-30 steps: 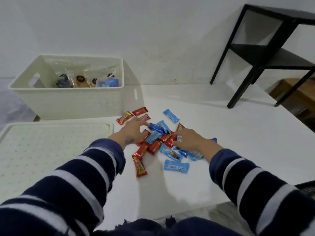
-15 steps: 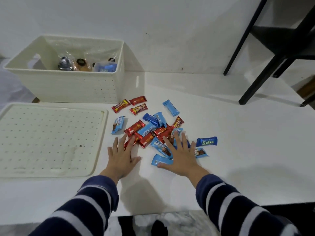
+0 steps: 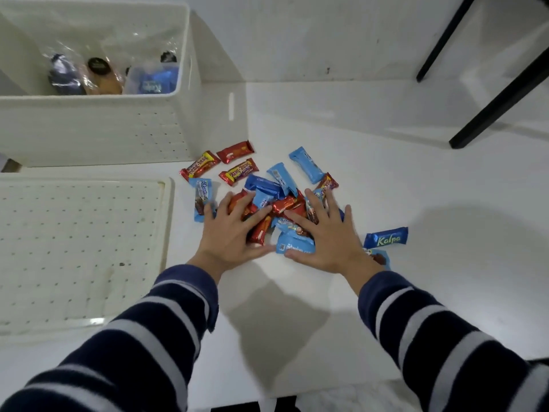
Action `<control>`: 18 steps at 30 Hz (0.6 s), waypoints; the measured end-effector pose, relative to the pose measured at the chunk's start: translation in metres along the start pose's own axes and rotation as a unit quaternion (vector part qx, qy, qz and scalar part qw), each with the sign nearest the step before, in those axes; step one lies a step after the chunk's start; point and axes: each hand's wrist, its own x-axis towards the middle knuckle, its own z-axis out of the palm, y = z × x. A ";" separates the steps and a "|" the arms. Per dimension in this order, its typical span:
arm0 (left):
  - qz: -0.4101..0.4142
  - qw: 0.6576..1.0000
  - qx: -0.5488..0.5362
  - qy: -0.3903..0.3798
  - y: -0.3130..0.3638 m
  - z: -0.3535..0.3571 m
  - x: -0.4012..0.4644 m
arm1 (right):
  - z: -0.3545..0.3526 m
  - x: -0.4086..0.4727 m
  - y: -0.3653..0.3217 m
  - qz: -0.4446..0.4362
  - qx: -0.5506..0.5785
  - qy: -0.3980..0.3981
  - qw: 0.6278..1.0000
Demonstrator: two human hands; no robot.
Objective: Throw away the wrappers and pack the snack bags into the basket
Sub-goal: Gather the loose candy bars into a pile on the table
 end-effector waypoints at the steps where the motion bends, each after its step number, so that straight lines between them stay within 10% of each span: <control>1: -0.009 1.000 -0.012 0.007 0.001 0.001 0.005 | -0.001 0.002 -0.001 0.001 -0.001 0.011 1.000; 18: 0.008 0.996 -0.092 0.014 0.000 -0.007 0.016 | 0.001 0.013 0.000 -0.028 0.059 0.216 0.974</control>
